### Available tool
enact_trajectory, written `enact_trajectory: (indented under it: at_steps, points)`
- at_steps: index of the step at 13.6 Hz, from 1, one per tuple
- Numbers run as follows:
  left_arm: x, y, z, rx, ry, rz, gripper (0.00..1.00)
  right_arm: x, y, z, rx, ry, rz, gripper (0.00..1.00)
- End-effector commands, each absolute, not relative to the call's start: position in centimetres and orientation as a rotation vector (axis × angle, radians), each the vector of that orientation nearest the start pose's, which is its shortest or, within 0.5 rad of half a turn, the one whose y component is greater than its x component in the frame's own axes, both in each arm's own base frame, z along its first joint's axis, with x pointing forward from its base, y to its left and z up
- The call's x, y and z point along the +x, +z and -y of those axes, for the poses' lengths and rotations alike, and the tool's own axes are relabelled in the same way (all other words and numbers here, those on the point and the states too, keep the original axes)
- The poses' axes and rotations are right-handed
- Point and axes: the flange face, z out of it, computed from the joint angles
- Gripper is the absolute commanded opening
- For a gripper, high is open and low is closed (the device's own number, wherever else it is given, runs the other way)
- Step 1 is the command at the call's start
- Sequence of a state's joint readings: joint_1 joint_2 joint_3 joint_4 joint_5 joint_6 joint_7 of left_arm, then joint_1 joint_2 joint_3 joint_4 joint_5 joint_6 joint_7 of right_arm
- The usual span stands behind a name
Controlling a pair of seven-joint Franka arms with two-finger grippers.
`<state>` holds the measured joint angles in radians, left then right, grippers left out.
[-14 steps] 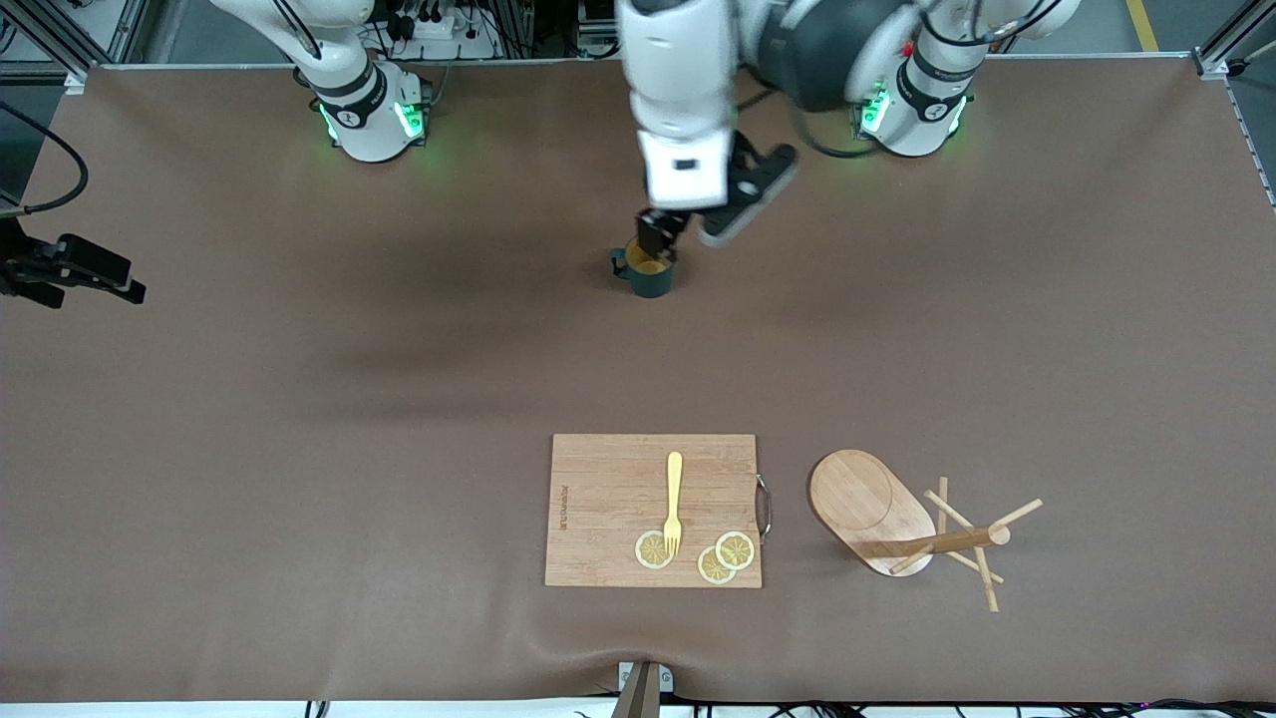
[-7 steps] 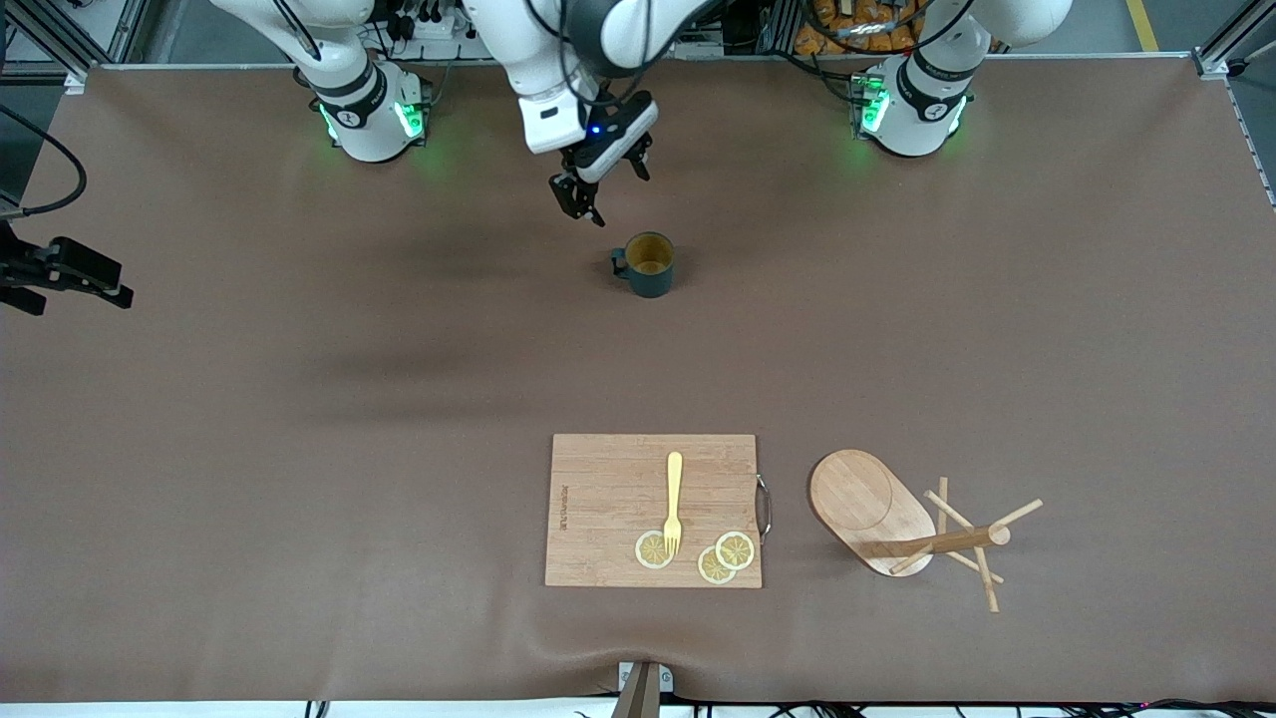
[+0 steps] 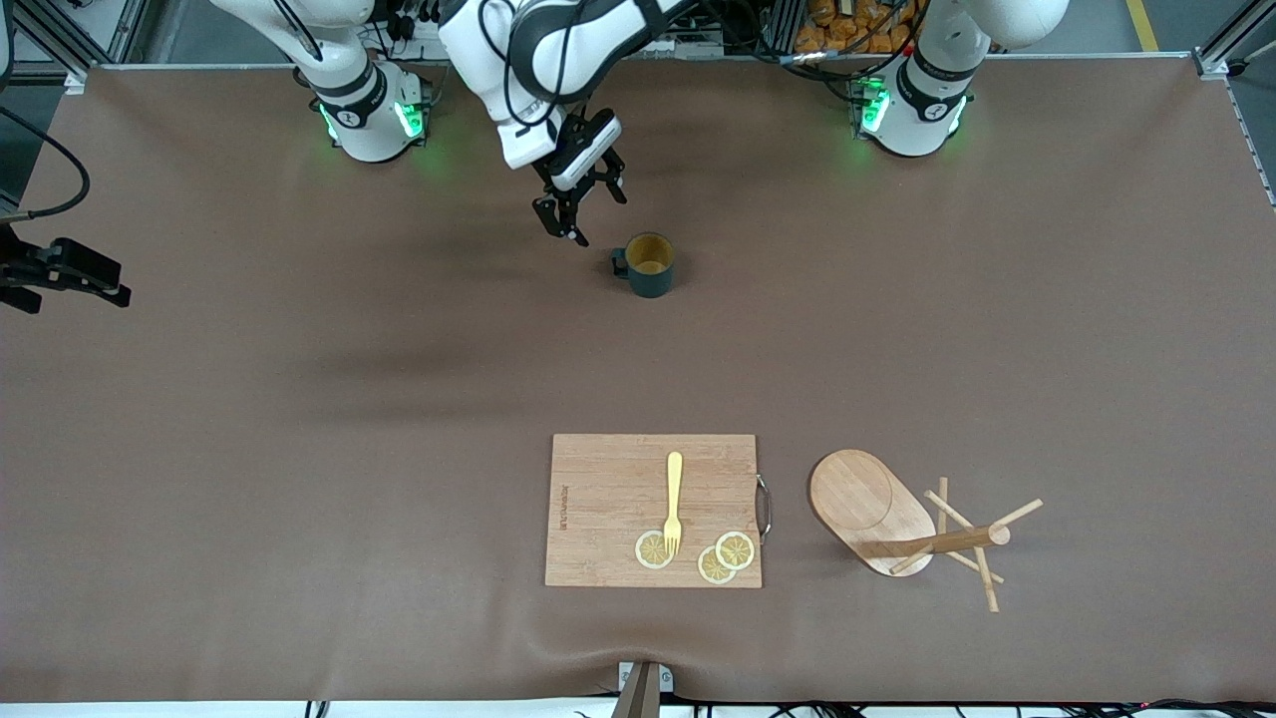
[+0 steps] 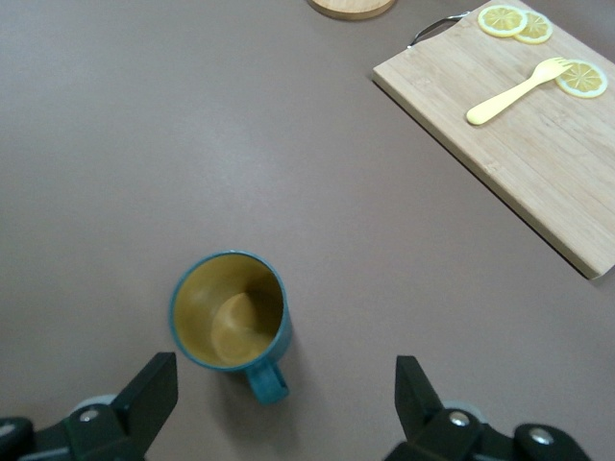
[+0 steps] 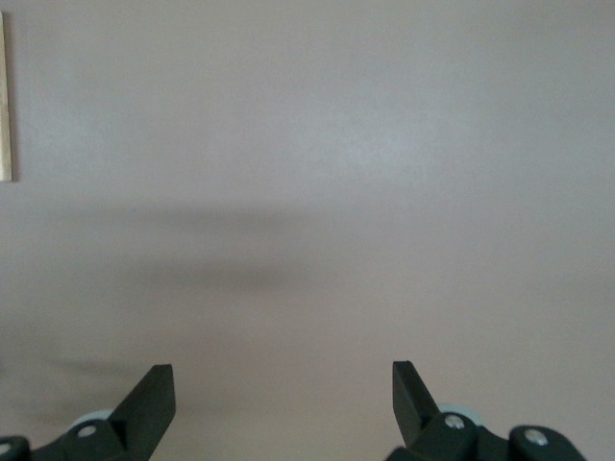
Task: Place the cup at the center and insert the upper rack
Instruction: 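Lower the left gripper and grasp the mug's handle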
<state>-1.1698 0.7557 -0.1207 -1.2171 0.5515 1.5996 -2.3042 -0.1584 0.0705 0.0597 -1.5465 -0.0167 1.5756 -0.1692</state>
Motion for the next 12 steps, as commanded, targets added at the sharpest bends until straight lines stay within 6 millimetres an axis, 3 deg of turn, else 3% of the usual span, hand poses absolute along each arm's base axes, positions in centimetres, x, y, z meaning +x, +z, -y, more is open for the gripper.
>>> enact_trajectory:
  at_steps: [1,8,12]
  points:
    - [26.2,28.2,67.4,-2.488,-0.837,1.230,1.00,57.3,59.5,5.7,-3.153,0.102,0.100,1.00]
    - [26.9,22.2,67.5,-2.406,-0.922,1.292,1.00,56.7,59.6,5.3,-3.146,0.166,-0.001,1.00]
    - [27.2,21.0,67.3,-2.371,-0.914,1.368,1.00,56.8,60.2,5.2,-3.156,0.151,0.020,1.00]
